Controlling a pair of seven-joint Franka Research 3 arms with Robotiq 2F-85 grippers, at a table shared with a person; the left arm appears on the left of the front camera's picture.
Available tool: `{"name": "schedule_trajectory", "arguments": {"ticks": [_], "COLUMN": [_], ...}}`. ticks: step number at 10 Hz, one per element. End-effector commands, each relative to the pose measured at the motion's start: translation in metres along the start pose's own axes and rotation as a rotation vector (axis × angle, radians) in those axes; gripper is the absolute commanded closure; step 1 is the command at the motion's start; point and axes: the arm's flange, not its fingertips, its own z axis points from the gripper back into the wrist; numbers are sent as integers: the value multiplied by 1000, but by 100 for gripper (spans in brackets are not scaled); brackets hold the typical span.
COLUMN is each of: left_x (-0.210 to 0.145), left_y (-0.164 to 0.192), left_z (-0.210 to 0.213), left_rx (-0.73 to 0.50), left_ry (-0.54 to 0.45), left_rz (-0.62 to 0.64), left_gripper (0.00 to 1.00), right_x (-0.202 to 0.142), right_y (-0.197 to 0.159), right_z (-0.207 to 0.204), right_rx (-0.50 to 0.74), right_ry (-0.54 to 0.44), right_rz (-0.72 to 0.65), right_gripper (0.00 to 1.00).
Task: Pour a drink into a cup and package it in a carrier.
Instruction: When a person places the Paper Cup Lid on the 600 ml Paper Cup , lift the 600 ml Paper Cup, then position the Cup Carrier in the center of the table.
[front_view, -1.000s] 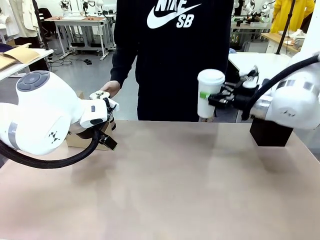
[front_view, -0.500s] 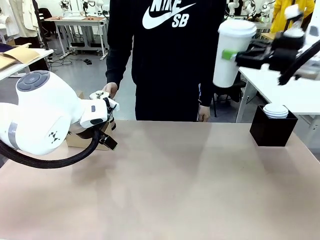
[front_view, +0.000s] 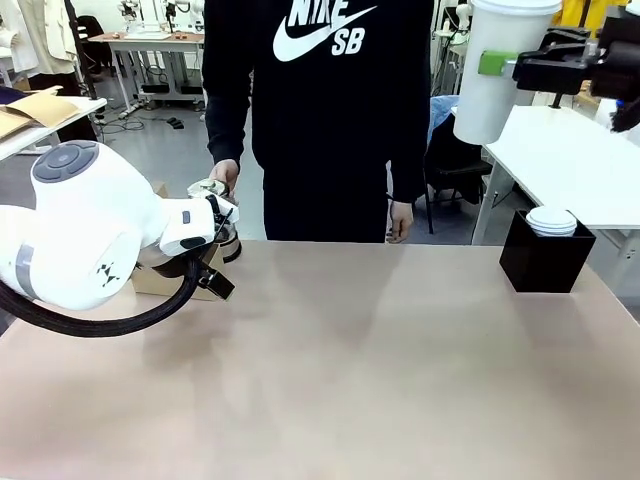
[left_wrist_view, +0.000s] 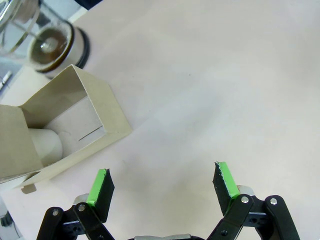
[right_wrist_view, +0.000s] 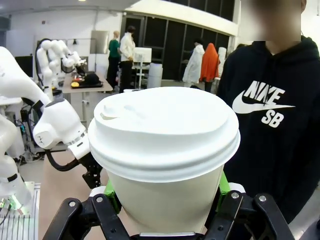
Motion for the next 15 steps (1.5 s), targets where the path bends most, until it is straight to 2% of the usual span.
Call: {"name": "schedule_trajectory", "arguments": {"ticks": [1, 11, 13, 14, 15], "left_x": [-1, 0, 29, 44, 57], "left_y": [1, 0, -6, -10, -17], "left_z": [0, 0, 44, 68, 92], "left_rx": [-1, 0, 63, 57, 53], "left_ry": [0, 0, 6, 40, 43], "left_rz": [2, 0, 26, 94, 111], "left_gripper": [0, 0, 0, 0, 0], "right_x": [-3, -3, -3, -3, -3], "right_y": [-3, -3, -3, -3, -3], "right_z": [0, 0, 0, 0, 0], "right_rx": [2, 2, 2, 2, 2], "right_ry": [-5, -5, -5, -5, -5], "right_rz": [-1, -1, -1, -1, -1], "right_gripper": [20, 20, 20, 20, 20]}}
